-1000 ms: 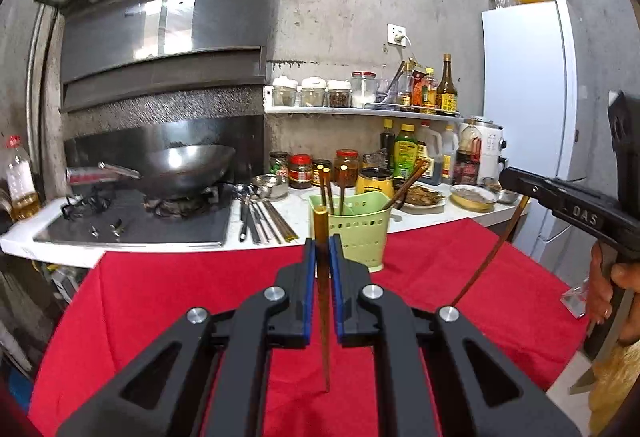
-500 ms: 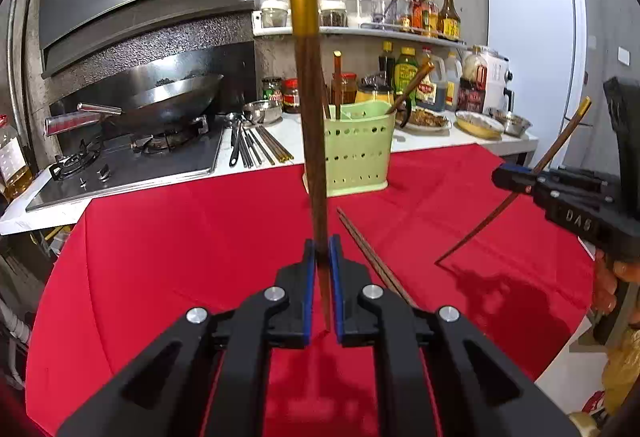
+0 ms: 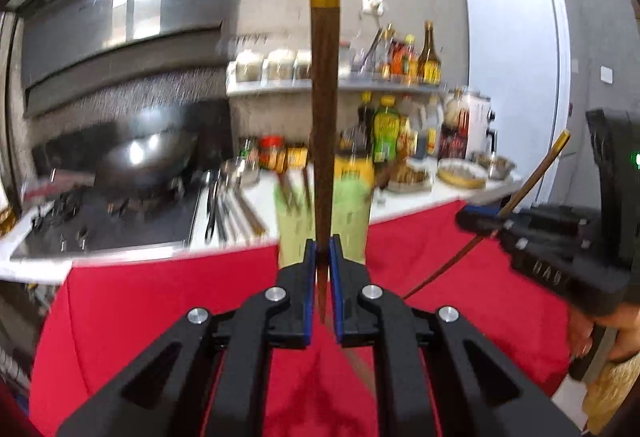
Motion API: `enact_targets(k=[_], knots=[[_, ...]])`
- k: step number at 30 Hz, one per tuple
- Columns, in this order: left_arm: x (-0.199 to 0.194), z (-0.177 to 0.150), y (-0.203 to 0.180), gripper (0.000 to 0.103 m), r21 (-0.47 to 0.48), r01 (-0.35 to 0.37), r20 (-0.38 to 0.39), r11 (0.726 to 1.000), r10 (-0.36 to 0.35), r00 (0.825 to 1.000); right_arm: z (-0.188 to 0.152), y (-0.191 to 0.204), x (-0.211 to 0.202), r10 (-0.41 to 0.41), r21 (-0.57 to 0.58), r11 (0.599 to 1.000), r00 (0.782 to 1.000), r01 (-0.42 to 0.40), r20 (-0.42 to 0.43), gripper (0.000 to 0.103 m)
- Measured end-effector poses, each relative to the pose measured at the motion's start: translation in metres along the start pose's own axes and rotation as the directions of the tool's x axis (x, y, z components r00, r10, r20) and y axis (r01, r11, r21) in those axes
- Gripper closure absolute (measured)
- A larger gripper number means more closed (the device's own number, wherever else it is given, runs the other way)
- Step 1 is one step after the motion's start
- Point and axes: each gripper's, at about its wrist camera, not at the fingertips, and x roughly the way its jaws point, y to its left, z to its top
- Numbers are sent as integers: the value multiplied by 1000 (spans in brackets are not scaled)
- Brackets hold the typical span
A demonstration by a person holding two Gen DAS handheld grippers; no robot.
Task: Organize utensils
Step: 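Lower both chopsticks into the green holder and open both tools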
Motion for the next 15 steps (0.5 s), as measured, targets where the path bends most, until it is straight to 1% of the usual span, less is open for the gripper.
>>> enact_targets(k=[3,6,9,12,15], knots=[[11,41,-4,96,15,22,63,1000,-23,998,28,-1,5,-8,-15,1000,999,9,48,96],[25,73,-8,96,22,25,100,999,-27,995,57,-5,12,-20,-23,999,995,22,95,96],[47,96,-8,96,13,25,112,1000,-26,993,80,-10,25,-39,-25,999,991,43,130,96],[74,105,-4,96,7,26,88,1000,-26,996,91,-17,46,-42,-18,999,992,44,118,96],[110,103,2,96,-1,10,32,1000,-10,999,92,-22,70,-42,-15,999,996,44,82,96]])
